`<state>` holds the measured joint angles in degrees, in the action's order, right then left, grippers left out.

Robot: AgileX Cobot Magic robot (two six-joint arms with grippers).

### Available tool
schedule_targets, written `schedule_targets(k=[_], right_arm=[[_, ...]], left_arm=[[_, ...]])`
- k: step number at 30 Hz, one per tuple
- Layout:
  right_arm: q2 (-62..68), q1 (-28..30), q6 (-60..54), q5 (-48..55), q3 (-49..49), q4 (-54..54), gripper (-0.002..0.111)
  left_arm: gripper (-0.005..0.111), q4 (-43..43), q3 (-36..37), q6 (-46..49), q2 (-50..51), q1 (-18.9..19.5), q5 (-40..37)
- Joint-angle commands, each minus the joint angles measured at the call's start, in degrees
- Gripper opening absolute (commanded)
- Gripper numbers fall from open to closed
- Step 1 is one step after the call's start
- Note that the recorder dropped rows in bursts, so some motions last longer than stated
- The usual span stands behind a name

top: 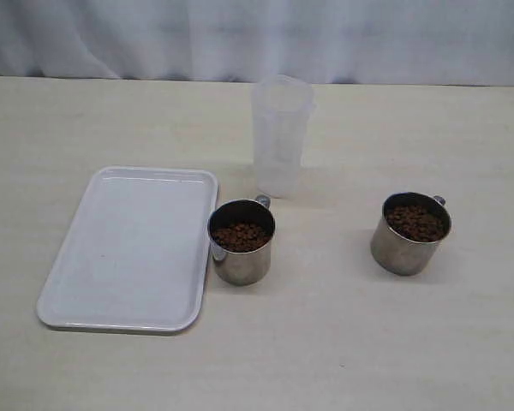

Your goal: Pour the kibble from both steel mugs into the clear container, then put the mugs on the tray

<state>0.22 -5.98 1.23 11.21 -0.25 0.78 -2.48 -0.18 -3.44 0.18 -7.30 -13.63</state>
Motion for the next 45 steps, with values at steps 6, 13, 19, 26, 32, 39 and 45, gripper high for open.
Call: schedule_targets(k=[6, 13, 19, 26, 32, 39, 45], right_arm=[[-0.22, -0.13, 0.06, -7.27, 0.25, -0.07, 0.007], [-0.22, -0.13, 0.94, -17.77, 0.25, -6.51, 0.007], [5.32, -3.80, 1.35, -5.47, 0.25, -8.47, 0.007], [26.79, -19.60, 0.97, -11.63, 0.25, -10.33, 0.004], [46.23, -26.69, -1.90, -23.22, 0.25, -10.23, 0.004], [66.90, -26.69, -1.78, -38.92, 0.25, -12.52, 0.035], [77.74, -26.69, -1.23, -45.20, -1.68, -13.80, 0.103]], left_arm=[[0.000, 0.01, 0.18, -0.06, -0.18, -0.01, 0.48], [0.000, -0.10, 0.18, -0.06, -0.18, -0.01, 0.69], [0.000, -0.10, 0.18, -0.06, -0.18, -0.01, 0.56], [0.000, -0.10, 0.18, -0.06, -0.18, -0.01, 0.56], [0.000, -0.10, 0.18, -0.06, -0.18, -0.01, 0.56], [0.000, -0.10, 0.18, -0.06, -0.18, -0.01, 0.56], [0.000, 0.02, 0.18, -0.06, -0.18, -0.01, 0.41]])
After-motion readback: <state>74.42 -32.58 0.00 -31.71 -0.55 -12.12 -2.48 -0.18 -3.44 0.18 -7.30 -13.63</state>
